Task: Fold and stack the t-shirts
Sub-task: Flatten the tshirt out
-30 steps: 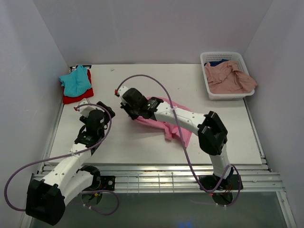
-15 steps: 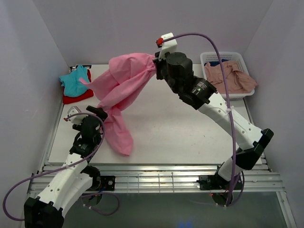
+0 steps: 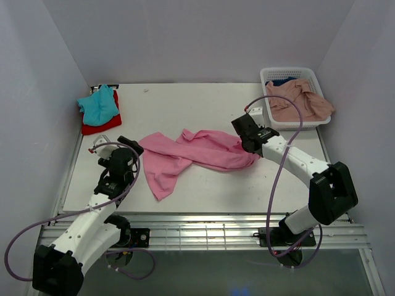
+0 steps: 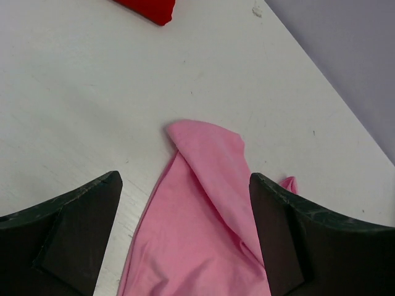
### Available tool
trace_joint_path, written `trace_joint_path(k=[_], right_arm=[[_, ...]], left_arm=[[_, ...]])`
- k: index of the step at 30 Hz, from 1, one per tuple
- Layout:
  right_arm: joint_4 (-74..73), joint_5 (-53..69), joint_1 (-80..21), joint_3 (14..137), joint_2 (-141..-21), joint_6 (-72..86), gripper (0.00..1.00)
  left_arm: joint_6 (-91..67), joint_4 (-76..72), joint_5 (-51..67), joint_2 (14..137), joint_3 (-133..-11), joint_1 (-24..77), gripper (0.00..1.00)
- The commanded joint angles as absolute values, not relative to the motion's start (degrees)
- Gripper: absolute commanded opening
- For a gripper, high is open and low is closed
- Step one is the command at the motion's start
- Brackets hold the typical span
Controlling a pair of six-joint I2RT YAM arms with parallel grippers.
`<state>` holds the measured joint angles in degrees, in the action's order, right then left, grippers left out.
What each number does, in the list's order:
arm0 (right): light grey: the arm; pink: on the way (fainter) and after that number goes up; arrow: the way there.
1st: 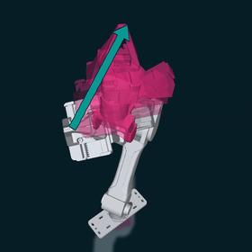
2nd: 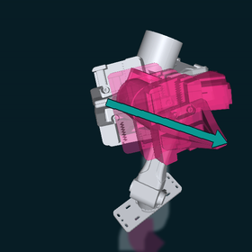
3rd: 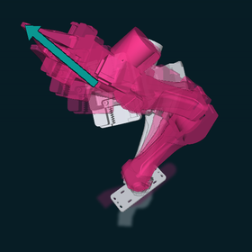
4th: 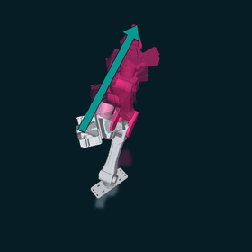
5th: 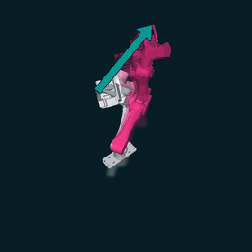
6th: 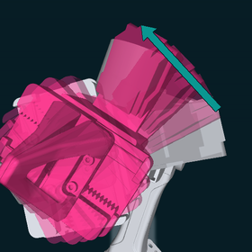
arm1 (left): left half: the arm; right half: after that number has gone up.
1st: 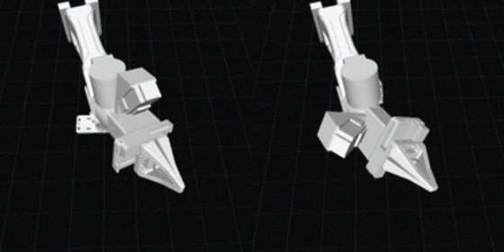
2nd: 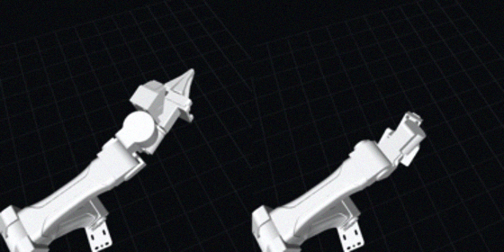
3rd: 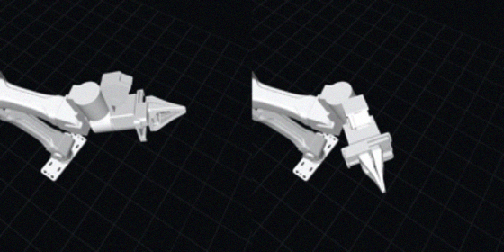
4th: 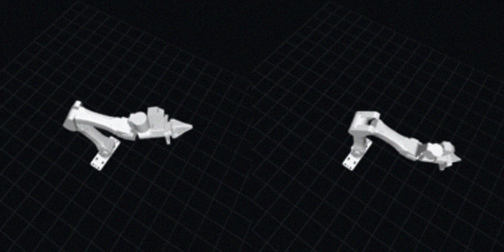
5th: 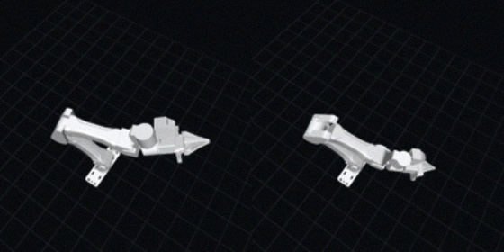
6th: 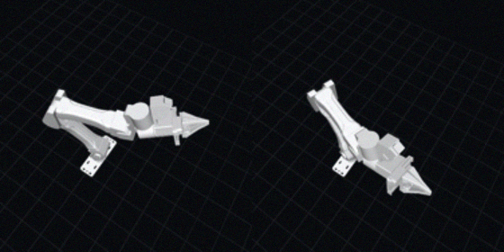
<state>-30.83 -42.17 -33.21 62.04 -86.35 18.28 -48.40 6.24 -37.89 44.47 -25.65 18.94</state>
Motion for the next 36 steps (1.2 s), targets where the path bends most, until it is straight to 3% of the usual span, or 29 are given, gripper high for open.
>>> trace_joint_path(k=[1,3,5,8,13,19,23,29,36], right_arm=[[-38.22,-51.59,-33.75,66.61,-84.37,25.75,0.08],[-38.15,-49.93,-33.75,68.11,-85.08,21.92,0.26],[-29.39,-41.52,-33.75,67.77,-84.38,16.12,0.52],[-14.44,-25.36,-32.96,66.88,-83.49,7.49,0.75],[-10.81,-8.91,-31.47,78.37,-97.53,1.59,0.73],[-12.74,2.17,-31.46,96.39,-114.85,-2.2,0.69],[-17.31,8.25,-31.38,105.98,-122.33,-1.32,0.67],[-13.37,12.39,-31.9,100.56,-121.83,1.05,0.67],[-7.92,20.9,-31.99,92.82,-119.01,4.04,0.66]], left_arm=[[-43.7,0.98,-32.79,48.77,-25.84,19.07,0.94],[-41.32,0.62,-31.3,52.01,-27.32,19.07,0.94],[-40.26,0.53,-29.63,56.59,-28.3,19.07,0.94],[-37.98,-2.98,-27.87,59.94,-28.3,19.07,0.94],[-34.29,-8.42,-25.67,60.73,-26.46,19.16,0.94],[-29.28,-12.82,-28.3,65.21,-29.7,19.07,0.95],[-22.44,-18.1,-23.39,72.58,-34.35,19.07,0.94],[-10.49,-22.05,-22.59,87.96,-47.45,19.16,0.78],[-1.76,-22.77,-26.45,98.96,-55.81,19.16,0.77]])
